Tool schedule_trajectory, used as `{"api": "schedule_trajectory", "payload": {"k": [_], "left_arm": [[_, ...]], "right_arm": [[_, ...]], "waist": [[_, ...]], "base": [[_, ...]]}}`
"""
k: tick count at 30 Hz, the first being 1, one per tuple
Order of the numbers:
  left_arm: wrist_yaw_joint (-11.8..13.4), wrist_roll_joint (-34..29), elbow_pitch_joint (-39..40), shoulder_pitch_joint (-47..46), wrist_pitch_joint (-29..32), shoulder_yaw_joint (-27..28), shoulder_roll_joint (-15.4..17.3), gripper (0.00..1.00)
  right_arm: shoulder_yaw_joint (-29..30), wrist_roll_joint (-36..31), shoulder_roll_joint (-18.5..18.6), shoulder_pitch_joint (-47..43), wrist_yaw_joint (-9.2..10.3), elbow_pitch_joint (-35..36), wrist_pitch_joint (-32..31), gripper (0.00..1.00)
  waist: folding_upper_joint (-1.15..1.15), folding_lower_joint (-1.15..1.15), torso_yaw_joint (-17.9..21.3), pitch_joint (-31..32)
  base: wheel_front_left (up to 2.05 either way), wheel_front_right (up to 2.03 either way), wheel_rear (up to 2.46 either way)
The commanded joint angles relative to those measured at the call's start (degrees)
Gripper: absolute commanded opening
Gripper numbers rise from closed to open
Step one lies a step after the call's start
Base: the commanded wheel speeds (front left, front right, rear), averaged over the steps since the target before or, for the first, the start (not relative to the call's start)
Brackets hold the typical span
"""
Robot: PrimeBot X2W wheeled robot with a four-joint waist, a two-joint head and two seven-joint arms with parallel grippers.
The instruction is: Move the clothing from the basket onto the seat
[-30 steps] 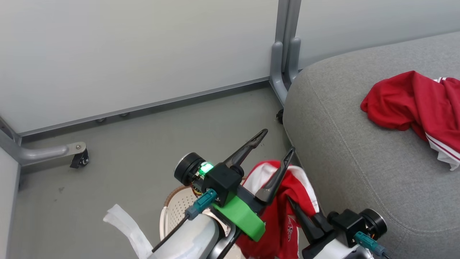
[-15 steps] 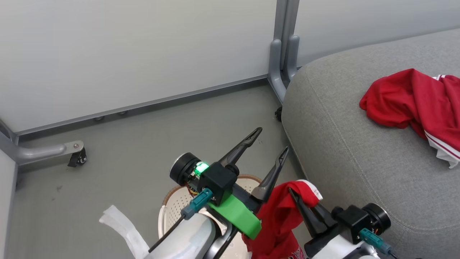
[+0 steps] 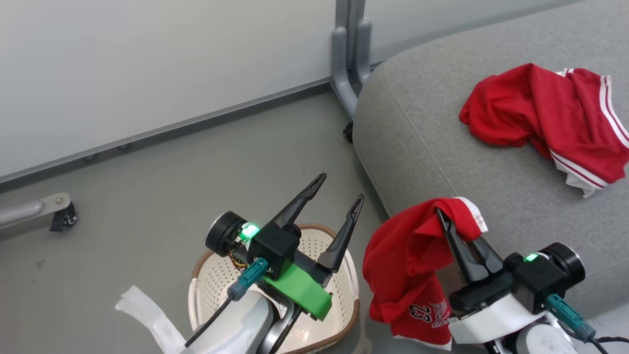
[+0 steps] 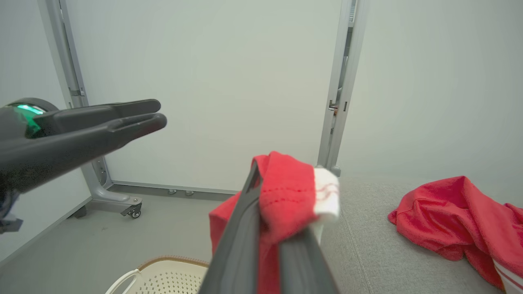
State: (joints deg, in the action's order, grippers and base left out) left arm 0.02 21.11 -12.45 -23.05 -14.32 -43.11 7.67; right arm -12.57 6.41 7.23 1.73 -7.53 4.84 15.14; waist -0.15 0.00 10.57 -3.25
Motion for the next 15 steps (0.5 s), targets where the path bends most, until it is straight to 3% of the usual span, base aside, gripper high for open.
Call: {"api": "schedule_trajectory", "payload": {"k": [1, 15], "left_arm": [[-0.01, -0.58, -0.29, -1.07, -0.41, 0.09, 0.5, 1.0], [-1.67, -2.4, -2.73, -3.82, -0.84, 0.02, 1.38, 1.0]], "right_arm": [[0.59, -0.63, -0.11, -0.66, 0.08, 0.91, 0.0, 0.0], [1.99, -1.46, -1.97, -1.06, 0.08, 4.15, 0.0, 0.0]], "waist": [[0.15, 0.0, 4.22, -3.27], [0.15, 0.0, 16.54, -8.29]], "base": [[0.0, 0.0, 0.0], [0.0, 0.0, 0.0]]}}
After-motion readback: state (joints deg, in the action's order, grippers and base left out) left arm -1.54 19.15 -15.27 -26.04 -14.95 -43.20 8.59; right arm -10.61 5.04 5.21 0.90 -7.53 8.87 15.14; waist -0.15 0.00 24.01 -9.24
